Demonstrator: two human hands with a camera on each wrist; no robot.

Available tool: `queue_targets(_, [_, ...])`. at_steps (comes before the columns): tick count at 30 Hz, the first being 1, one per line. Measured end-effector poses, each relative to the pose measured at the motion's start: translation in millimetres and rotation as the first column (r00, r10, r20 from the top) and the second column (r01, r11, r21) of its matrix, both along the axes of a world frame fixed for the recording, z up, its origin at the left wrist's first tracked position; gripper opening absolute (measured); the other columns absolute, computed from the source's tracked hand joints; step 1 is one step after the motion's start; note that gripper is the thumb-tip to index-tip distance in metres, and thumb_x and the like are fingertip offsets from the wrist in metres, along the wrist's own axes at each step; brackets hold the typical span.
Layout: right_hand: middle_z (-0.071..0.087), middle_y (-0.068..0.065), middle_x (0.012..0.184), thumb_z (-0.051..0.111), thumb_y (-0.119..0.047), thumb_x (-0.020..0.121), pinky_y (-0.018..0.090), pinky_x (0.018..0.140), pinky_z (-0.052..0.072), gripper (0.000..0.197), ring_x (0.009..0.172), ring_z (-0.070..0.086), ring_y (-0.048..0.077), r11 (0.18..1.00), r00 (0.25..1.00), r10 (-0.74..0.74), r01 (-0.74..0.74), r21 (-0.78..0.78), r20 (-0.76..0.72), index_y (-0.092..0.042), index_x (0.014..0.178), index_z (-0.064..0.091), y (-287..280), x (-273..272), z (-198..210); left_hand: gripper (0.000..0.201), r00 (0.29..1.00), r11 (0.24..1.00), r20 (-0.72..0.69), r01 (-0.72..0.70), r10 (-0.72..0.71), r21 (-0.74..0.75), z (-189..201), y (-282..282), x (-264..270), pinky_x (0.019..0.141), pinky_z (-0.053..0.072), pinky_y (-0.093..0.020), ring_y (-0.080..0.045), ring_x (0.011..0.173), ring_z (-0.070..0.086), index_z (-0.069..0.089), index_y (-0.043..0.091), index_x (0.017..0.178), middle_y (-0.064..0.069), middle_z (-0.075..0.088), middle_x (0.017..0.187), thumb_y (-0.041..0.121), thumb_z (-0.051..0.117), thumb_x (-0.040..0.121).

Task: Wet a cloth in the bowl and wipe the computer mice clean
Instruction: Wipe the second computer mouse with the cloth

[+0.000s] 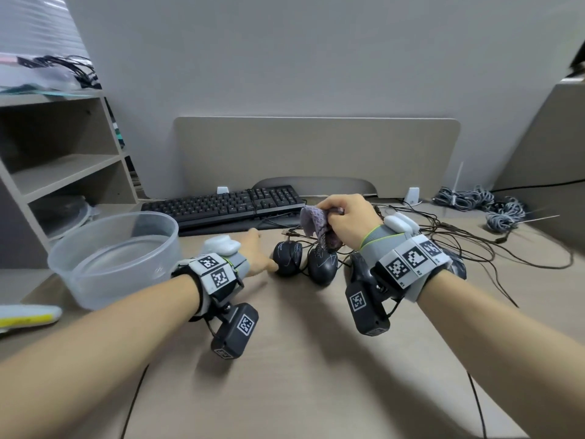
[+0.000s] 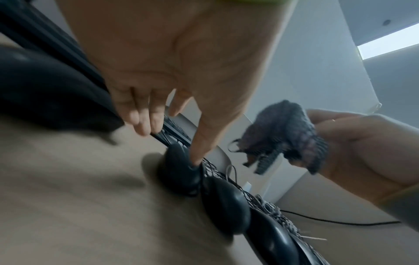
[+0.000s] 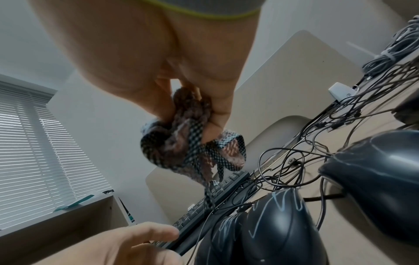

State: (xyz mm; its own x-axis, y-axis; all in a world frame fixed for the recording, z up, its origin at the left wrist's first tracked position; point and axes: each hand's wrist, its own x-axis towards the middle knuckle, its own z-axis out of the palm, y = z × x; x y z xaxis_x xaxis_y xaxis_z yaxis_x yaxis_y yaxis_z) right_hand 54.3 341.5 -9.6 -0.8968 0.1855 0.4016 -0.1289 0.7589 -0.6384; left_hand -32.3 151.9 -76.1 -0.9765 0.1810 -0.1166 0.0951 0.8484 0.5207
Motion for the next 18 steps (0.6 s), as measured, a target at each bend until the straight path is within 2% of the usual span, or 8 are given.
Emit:
queue_targets(3, [0.068,0.0,0.078,0.045,-0.002,0.071,0.024,0.072,0.044,0.037,0.086,0.062,0.022,1.0,1.0,0.012,-0.012,-0.016,0.008,-0.023,0.085,0.072,5.1,-6.8,-5.0,0.104,0.999,0.998,0.028,0.047,-0.046,-0.034,-4.1,18.7,-0.9,0.095,0.049,-0.044,-0.031,0.107,0.058,0.039,0.008,0.138,-0.01,0.059,0.117,0.042,0.085,0.051])
queue_targets(5, [0.066,-0.002,0.078,0.045,-0.002,0.072,0.025,0.074,0.045,0.037,0.088,0.062,0.024,0.999,1.0,0.021,-0.02,-0.028,0.017,-0.025,0.083,0.071,8.0,-9.4,-7.9,0.095,0.998,0.995,0.029,0.063,-0.061,-0.083,-4.8,29.2,-1.8,0.094,0.049,-0.043,-0.031,0.107,0.058,0.044,0.007,0.128,-0.009,0.059,0.116,0.041,0.087,0.05])
queue_targets(6, [0.066,-0.002,0.078,0.045,-0.003,0.072,0.026,0.074,0.046,0.036,0.087,0.062,0.024,0.999,0.999,0.026,-0.025,-0.036,0.026,-0.027,0.081,0.071,10.1,-10.7,-9.3,0.092,0.997,0.991,0.026,0.075,-0.072,-0.108,-8.1,34.3,-6.1,0.092,0.051,-0.043,-0.031,0.103,0.06,0.048,0.009,0.119,-0.008,0.061,0.112,0.045,0.087,0.044])
queue_targets(8, [0.066,-0.003,0.077,0.044,-0.005,0.073,0.028,0.073,0.048,0.037,0.085,0.063,0.024,0.998,0.998,0.042,-0.04,-0.055,0.043,-0.031,0.078,0.069,11.5,-13.0,-12.0,0.104,0.996,0.983,0.014,0.086,-0.084,-0.165,-15.3,40.1,-16.6,0.083,0.055,-0.041,-0.027,0.091,0.064,0.054,0.012,0.115,-0.004,0.067,0.101,0.058,0.079,0.024])
queue_targets(9, [0.066,-0.004,0.075,0.043,-0.005,0.073,0.028,0.072,0.049,0.037,0.083,0.064,0.024,0.997,0.998,0.046,-0.042,-0.063,0.049,-0.033,0.076,0.068,13.3,-14.6,-12.9,0.106,0.996,0.98,0.016,0.088,-0.086,-0.176,-17.4,43.8,-19.8,0.081,0.056,-0.04,-0.026,0.089,0.064,0.055,0.013,0.115,-0.003,0.067,0.098,0.061,0.075,0.022])
queue_targets(12, [0.066,-0.006,0.072,0.043,-0.005,0.072,0.031,0.074,0.052,0.038,0.082,0.064,0.023,0.994,0.998,0.054,-0.051,-0.094,0.033,-0.034,0.074,0.068,14.7,-19.0,-13.3,0.096,0.995,0.974,0.023,0.095,-0.092,-0.206,-8.1,49.0,-12.3,0.081,0.052,-0.038,-0.03,0.092,0.061,0.046,0.01,0.115,-0.008,0.062,0.101,0.056,0.081,0.038])
queue_targets(16, [0.067,-0.005,0.074,0.044,-0.005,0.072,0.032,0.076,0.054,0.038,0.082,0.064,0.021,0.992,0.998,0.061,-0.059,-0.113,0.019,-0.033,0.074,0.069,14.6,-22.5,-12.3,0.113,0.995,0.972,0.022,0.105,-0.102,-0.213,-20.2,57.8,-24.7,0.083,0.054,-0.042,-0.029,0.094,0.062,0.042,0.011,0.119,-0.007,0.063,0.103,0.065,0.073,0.024])
queue_targets(18, [0.068,-0.004,0.074,0.044,-0.005,0.071,0.034,0.077,0.054,0.037,0.082,0.065,0.022,0.991,0.998,0.065,-0.062,-0.116,0.016,-0.034,0.073,0.068,14.7,-22.9,-12.7,0.105,0.997,0.971,0.034,0.07,-0.064,-0.229,-15.4,56.9,-24.6,0.084,0.055,-0.043,-0.032,0.097,0.061,0.042,0.008,0.121,-0.012,0.062,0.108,0.06,0.076,0.037])
